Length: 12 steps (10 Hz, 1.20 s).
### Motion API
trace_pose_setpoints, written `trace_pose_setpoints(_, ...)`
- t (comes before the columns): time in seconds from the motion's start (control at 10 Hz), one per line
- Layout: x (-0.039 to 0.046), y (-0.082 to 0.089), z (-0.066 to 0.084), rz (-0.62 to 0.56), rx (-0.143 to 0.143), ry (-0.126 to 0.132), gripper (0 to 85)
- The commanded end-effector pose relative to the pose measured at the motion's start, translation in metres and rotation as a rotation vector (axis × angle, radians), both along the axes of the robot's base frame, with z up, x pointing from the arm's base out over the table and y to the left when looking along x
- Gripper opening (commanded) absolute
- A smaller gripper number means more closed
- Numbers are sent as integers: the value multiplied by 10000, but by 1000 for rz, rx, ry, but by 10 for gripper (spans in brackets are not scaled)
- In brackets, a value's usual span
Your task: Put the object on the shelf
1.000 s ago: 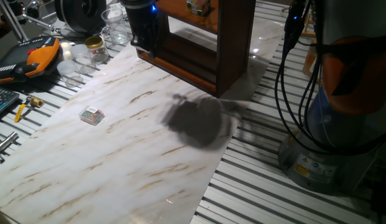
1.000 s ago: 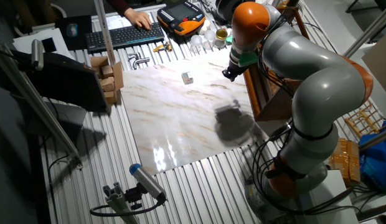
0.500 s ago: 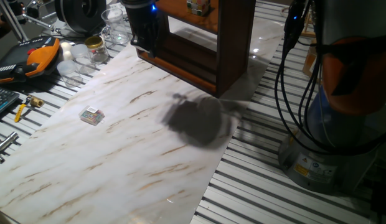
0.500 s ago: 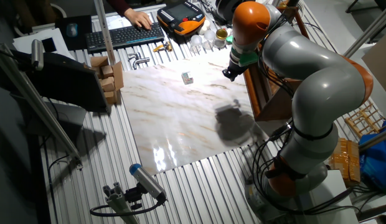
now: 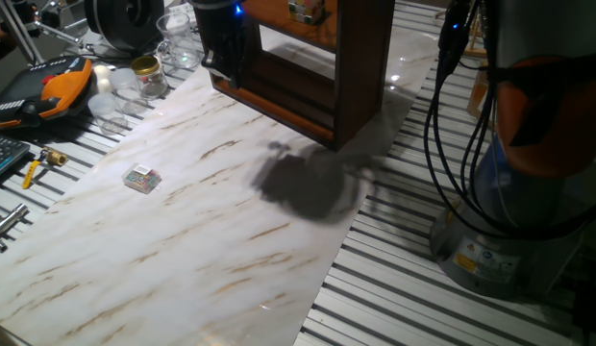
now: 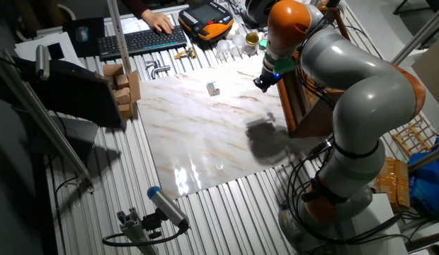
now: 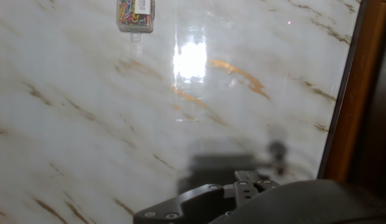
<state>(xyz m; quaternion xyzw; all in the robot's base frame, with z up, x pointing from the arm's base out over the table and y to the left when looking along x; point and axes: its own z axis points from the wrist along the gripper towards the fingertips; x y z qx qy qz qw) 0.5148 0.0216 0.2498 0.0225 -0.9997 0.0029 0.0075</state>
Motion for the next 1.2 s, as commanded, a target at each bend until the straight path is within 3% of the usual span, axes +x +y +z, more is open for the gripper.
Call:
trace_pose_setpoints(0.0,2,-1,4,0,-2,0,0)
trace_pose_setpoints(0.5,-11,-6,37,11,-27,-1,0)
trace_pose_setpoints(1.1,-38,-5,93,14,-12,-7,0)
